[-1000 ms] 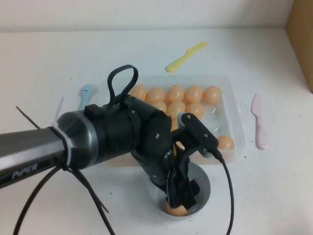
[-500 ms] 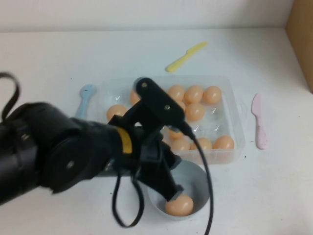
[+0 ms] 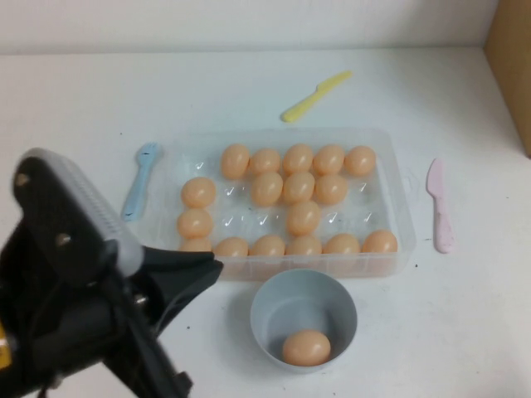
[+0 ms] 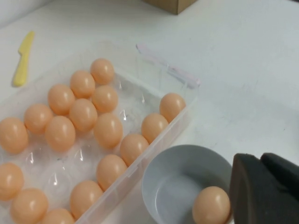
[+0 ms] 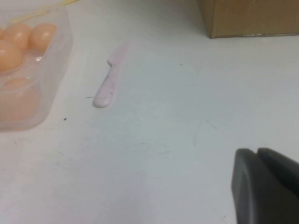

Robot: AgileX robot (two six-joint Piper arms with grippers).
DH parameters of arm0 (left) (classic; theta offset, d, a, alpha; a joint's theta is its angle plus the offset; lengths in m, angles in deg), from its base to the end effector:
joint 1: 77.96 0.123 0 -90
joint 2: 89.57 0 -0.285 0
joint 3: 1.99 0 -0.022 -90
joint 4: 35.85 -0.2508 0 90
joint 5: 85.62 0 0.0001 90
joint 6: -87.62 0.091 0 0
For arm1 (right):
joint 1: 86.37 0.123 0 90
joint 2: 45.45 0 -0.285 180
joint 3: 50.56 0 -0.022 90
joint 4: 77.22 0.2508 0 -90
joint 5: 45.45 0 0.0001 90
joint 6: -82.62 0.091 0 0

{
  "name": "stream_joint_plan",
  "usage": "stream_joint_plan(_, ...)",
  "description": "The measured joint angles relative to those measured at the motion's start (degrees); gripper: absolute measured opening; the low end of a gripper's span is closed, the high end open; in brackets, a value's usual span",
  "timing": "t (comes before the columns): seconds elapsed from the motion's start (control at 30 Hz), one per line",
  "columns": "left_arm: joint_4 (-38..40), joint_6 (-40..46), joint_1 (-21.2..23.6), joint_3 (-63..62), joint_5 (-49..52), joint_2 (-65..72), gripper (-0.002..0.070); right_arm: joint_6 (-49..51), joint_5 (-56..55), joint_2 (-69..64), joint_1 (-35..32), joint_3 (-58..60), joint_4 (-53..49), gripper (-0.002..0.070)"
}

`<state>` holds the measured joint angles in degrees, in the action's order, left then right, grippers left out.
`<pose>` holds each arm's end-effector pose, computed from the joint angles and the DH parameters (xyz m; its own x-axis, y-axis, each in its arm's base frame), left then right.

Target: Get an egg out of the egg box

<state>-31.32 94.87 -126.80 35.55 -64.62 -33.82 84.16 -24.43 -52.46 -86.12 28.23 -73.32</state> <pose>0.1127 -0.1328 0.3287 -0.2292 0.3422 -0.9113 0.7827 0.6213 0.0364 0.0527 0.0025 0.1717 -0.2899 0.0890 -0.9529 -0.0015 0.9956 0.0935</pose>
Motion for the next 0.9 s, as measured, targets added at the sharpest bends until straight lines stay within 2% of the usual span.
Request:
stream_joint_plan(0.2,0.0,0.0,0.0,0.0,4.8,-7.6,-0.0001,0.0,0.0,0.0,0.0,0.0,0.0,-0.0018)
stream_joint_plan(0.47,-2.6,0.0,0.0,0.0,6.2,-8.1,-0.0001,0.0,0.0,0.0,0.0,0.0,0.0,-0.0018)
stream_joint_plan(0.73,-16.6,-2.8,0.0,0.2,10.9,-8.1,-0.0002,0.0,0.0,0.0,0.0,0.0,0.0,-0.0018)
stream_joint_plan(0.83,-21.4,-8.4,0.6,0.4,14.3,-9.7,-0.0002,0.0,0.1,0.0,0.0,0.0,0.0,-0.0018)
stream_joint_plan(0.9,-23.6,-13.4,2.7,0.8,16.2,-11.6,-0.0002,0.0,0.1,0.0,0.0,0.0,0.0,-0.0018)
